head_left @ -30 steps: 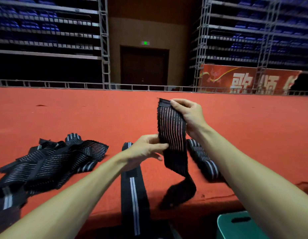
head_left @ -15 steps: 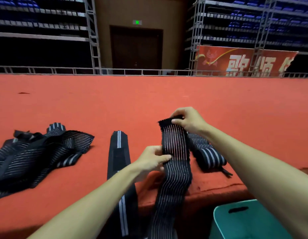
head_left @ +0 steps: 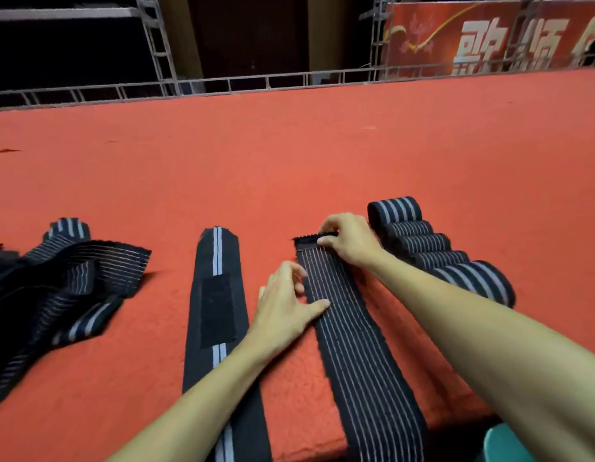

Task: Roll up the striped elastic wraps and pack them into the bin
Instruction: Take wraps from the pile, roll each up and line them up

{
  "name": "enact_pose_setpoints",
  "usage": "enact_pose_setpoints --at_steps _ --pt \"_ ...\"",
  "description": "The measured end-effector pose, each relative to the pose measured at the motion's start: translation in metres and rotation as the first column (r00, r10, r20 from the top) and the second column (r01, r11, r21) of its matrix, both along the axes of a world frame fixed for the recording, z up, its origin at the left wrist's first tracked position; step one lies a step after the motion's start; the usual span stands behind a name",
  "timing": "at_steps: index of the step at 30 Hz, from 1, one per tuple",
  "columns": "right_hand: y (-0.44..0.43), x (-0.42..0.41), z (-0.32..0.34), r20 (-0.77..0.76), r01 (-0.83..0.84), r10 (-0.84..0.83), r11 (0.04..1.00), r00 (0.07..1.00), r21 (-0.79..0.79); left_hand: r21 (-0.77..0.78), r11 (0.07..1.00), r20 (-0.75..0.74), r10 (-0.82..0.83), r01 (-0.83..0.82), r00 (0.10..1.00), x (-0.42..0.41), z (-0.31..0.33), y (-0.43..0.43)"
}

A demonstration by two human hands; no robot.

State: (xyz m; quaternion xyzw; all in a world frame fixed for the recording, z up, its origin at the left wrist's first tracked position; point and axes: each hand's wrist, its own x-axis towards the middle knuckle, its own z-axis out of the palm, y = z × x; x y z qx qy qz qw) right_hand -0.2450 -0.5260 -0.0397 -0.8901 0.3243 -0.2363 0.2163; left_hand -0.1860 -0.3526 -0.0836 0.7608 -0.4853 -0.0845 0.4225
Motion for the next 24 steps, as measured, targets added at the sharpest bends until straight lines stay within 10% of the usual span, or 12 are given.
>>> enact_pose_setpoints --at_steps 15,24 --pt "0.053 -0.018 0.01 -0.126 -0.021 0.019 1.0 0.992 -0.014 0.312 0.934 0.174 -0.238 0.176 0.956 0.013 0.026 0.03" --pt "0.169 0.017 0.014 -0.109 -0.262 0.265 0.964 0.958 0.043 0.057 0.998 0.218 0.003 -0.016 0.976 0.079 0.034 0.163"
